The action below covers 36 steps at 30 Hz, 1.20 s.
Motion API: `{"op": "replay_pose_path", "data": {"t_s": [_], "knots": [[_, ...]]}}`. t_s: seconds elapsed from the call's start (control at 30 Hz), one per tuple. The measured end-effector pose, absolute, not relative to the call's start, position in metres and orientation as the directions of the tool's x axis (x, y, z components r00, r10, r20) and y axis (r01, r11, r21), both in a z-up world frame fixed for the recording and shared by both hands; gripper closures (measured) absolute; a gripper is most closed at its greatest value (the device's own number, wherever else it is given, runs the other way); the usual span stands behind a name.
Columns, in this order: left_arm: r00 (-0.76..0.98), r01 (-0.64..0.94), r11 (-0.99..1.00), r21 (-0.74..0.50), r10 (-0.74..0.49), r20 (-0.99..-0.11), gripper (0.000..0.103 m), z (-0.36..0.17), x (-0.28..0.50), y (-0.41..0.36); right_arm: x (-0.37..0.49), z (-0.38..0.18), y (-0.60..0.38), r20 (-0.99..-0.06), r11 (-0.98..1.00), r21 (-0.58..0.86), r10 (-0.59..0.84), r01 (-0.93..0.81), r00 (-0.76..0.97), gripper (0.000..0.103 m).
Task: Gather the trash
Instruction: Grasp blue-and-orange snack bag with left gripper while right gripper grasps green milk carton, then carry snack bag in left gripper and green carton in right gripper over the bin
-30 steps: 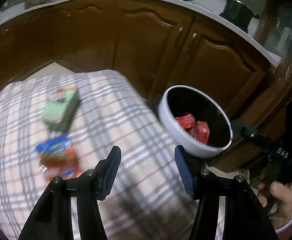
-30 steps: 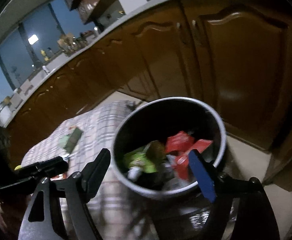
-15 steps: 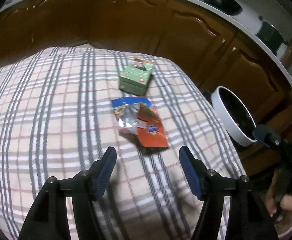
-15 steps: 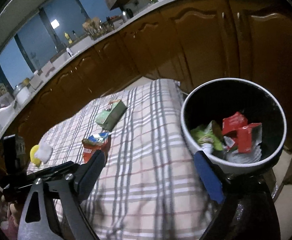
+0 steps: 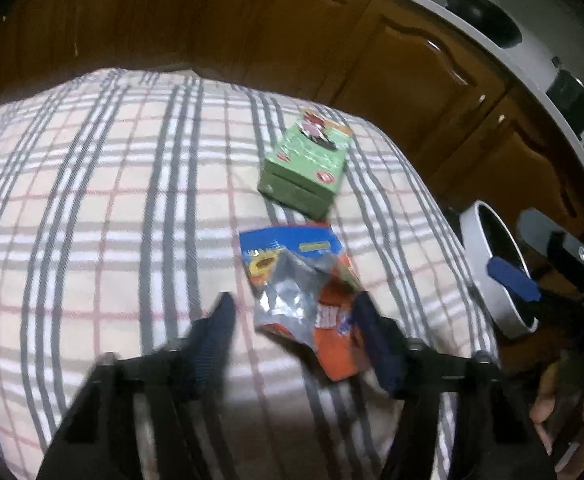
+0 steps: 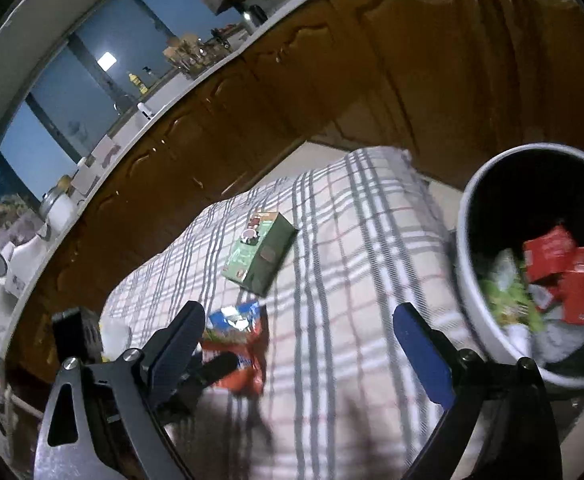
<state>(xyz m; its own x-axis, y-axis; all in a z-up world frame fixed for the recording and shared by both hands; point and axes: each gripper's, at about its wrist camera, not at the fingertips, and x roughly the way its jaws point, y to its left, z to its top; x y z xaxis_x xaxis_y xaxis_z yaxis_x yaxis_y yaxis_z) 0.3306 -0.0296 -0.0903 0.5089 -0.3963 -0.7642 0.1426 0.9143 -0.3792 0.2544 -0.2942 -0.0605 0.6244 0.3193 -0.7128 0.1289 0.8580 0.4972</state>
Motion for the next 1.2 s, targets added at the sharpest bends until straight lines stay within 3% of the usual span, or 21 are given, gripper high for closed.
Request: {"op": "replay_pose_path", "data": {"t_s": [0.1, 0.17, 0.4, 0.67, 0.73, 0.77, 0.9, 1.2], "knots": [[0.504, 0.145, 0.900, -0.412, -0.425, -0.752, 0.077, -0.094, 0.334, -0.026, 0.276, -0.073, -0.290, -0.717, 0.839, 0.527, 0.352, 0.137, 0.602, 0.007], [0.508, 0.150, 0.901, -0.408, -0.424, -0.750, 0.079, -0.095, 0.332, -0.020, 0.288, -0.079, -0.286, -0.734, 0.838, 0.522, 0.347, 0.158, 0.584, 0.007], [0.543, 0.142, 0.903, -0.405, -0.414, -0.731, 0.080, -0.083, 0.306, 0.020, 0.334, -0.090, -0.250, -0.749, 0.845, 0.517, 0.367, 0.139, 0.552, 0.012], [0.553, 0.098, 0.908, -0.408, -0.390, -0.736, 0.080, -0.084, 0.289, 0.054, 0.375, -0.112, -0.204, -0.826, 0.906, 0.398, 0.285, 0.145, 0.486, 0.018], [0.556, 0.092, 0.912, -0.399, -0.380, -0.740, 0.080, -0.083, 0.287, 0.056, 0.379, -0.115, -0.195, -0.842, 0.932, 0.336, 0.231, 0.138, 0.488, 0.024], [0.557, 0.092, 0.913, -0.398, -0.379, -0.739, 0.080, -0.082, 0.287, 0.057, 0.378, -0.114, -0.193, -0.847, 0.942, 0.308, 0.206, 0.134, 0.490, 0.034], [0.560, 0.101, 0.910, -0.401, -0.385, -0.734, 0.080, -0.078, 0.283, 0.056, 0.363, -0.110, -0.202, -0.832, 0.933, 0.338, 0.237, 0.120, 0.502, 0.049], [0.543, 0.164, 0.904, -0.394, -0.417, -0.729, 0.080, -0.071, 0.272, 0.033, 0.284, -0.074, -0.242, -0.795, 0.922, 0.382, 0.298, 0.056, 0.529, 0.053]]}}
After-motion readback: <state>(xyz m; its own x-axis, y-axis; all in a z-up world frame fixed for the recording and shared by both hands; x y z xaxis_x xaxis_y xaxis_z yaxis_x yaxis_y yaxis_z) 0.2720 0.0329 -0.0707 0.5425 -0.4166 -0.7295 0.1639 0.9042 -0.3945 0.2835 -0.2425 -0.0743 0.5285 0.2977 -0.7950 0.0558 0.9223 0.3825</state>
